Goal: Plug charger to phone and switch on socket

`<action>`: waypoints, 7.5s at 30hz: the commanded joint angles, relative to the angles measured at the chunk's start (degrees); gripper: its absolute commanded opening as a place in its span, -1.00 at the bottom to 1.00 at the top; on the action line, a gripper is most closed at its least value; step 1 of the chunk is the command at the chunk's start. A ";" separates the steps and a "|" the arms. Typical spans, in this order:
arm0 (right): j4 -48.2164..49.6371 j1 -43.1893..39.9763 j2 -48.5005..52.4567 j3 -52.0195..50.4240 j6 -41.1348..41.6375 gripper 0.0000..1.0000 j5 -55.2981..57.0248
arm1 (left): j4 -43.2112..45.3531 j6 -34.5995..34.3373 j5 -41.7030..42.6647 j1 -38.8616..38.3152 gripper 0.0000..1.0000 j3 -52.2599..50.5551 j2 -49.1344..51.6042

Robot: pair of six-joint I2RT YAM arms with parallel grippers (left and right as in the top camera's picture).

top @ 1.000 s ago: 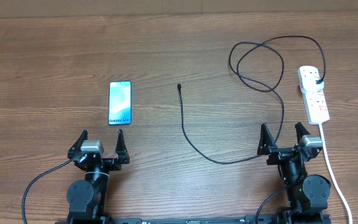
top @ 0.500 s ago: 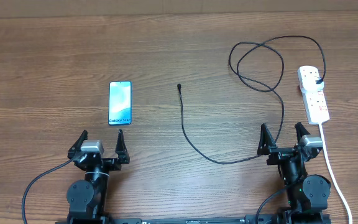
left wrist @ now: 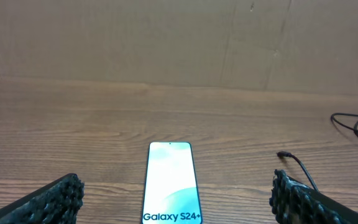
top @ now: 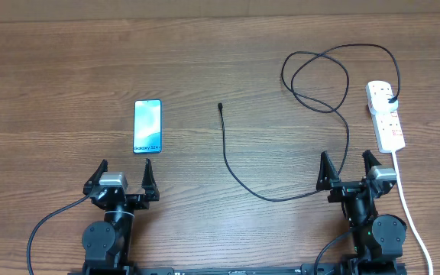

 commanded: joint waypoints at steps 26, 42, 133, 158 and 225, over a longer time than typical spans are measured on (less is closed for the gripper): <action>0.20 0.37 -0.68 -0.61 0.15 1.00 0.13 | 0.11 0.87 -0.11 0.59 0.99 -0.22 -0.59; 0.20 0.37 -0.68 -0.61 0.15 1.00 0.13 | 1.38 0.83 -0.09 0.59 0.99 -0.22 -0.59; 0.20 0.37 -0.68 -0.61 0.15 1.00 0.13 | -52.98 -0.66 0.66 0.48 1.00 93.74 117.13; 0.20 0.37 -0.68 -0.61 0.15 0.99 0.13 | -53.44 -0.44 1.36 0.17 0.99 93.42 124.37; 0.20 0.37 -0.68 -0.61 0.15 0.99 0.13 | -67.41 -2.93 7.26 -0.72 0.36 113.18 124.28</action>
